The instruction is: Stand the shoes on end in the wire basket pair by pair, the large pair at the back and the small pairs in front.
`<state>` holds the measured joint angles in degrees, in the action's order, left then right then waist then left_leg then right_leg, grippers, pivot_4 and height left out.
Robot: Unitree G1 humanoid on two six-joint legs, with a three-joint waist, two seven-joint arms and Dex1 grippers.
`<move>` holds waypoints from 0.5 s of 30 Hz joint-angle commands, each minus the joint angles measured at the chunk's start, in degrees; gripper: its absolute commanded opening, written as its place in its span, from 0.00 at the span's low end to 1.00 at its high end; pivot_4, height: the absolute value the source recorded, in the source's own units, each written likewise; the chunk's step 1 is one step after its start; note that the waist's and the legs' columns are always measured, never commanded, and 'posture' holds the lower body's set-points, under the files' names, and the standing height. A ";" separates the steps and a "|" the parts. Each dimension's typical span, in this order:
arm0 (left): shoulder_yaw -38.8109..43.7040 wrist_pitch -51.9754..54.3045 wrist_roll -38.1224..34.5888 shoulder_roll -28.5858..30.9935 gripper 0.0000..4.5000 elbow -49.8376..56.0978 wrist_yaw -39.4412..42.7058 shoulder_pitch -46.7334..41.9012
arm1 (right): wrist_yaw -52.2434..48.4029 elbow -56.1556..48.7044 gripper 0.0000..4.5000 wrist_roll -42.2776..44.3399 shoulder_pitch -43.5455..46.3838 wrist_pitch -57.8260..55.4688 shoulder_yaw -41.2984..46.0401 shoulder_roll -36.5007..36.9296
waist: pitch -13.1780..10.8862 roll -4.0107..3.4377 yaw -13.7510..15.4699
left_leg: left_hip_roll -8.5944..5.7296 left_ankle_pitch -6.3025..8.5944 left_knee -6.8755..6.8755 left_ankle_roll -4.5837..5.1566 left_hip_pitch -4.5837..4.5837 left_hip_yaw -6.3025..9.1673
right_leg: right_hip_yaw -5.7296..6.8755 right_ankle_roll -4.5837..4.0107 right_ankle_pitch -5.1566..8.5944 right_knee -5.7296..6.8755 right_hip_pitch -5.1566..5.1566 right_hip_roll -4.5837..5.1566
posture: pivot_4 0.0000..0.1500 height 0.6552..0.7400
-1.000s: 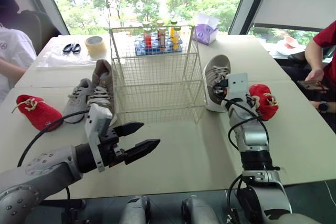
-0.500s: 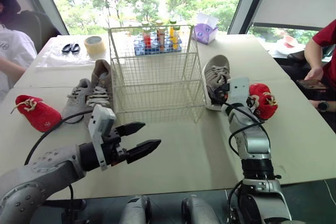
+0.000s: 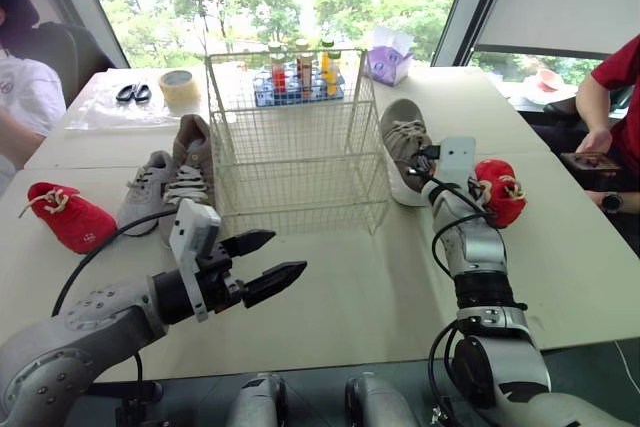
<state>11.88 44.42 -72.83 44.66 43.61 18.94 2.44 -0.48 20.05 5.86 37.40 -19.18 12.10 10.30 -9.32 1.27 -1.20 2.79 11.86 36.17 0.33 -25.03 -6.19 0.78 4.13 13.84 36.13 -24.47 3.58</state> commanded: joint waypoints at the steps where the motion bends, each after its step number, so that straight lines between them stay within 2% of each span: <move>1: 3.39 -0.72 -5.60 1.44 1.00 0.63 0.11 -2.53 | 0.77 -5.97 0.07 -0.18 0.16 2.53 0.55 1.21 | -0.04 -0.05 0.16 | 0.00 0.00 -0.01 0.00 -0.01 0.00 | 0.00 0.00 0.00 -0.01 -0.01 0.00 | 1.00 0.94; 7: 9.97 0.33 -20.95 8.08 1.00 -8.31 1.54 -12.34 | -1.46 -18.63 0.07 -1.38 8.38 6.14 0.81 9.04 | -0.72 -0.89 0.36 | -0.11 -0.04 0.08 0.04 -0.54 0.00 | 0.01 0.03 -0.02 0.05 -0.51 -0.03 | 1.00 0.94; 11: 12.01 1.06 -27.18 11.19 1.00 -17.20 2.72 -20.81 | -5.45 -20.76 0.07 -0.99 13.98 7.63 1.10 15.93 | -0.74 -0.92 0.28 | -0.10 -0.06 0.03 0.08 -0.67 -0.03 | -0.01 0.27 -0.11 0.08 -0.68 -0.18 | 1.00 0.94; 12: 12.38 1.13 -28.22 11.61 1.00 -19.61 2.81 -23.11 | -6.74 -20.72 0.07 -0.62 15.43 8.17 1.36 17.67 | -0.74 -0.90 0.31 | -0.10 -0.05 0.01 0.08 -0.64 -0.03 | -0.01 0.34 -0.09 0.08 -0.65 -0.24 | 1.00 0.94; 15: 12.26 1.18 -23.97 14.27 1.00 -32.79 5.22 -34.62 | -23.65 -18.72 0.07 3.78 23.19 13.05 -0.15 28.16 | -0.89 -0.86 0.43 | -0.10 -0.05 0.03 0.07 -0.58 -0.02 | 0.00 0.38 -0.06 0.09 -0.58 -0.39 | 1.00 0.94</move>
<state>21.95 45.97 -98.64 57.12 16.70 22.45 -28.16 -15.30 2.82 6.93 56.26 -10.29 11.98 34.82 -10.20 0.40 -0.77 2.67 11.77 36.14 0.36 -25.63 -6.24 0.78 4.51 13.79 36.19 -25.09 3.17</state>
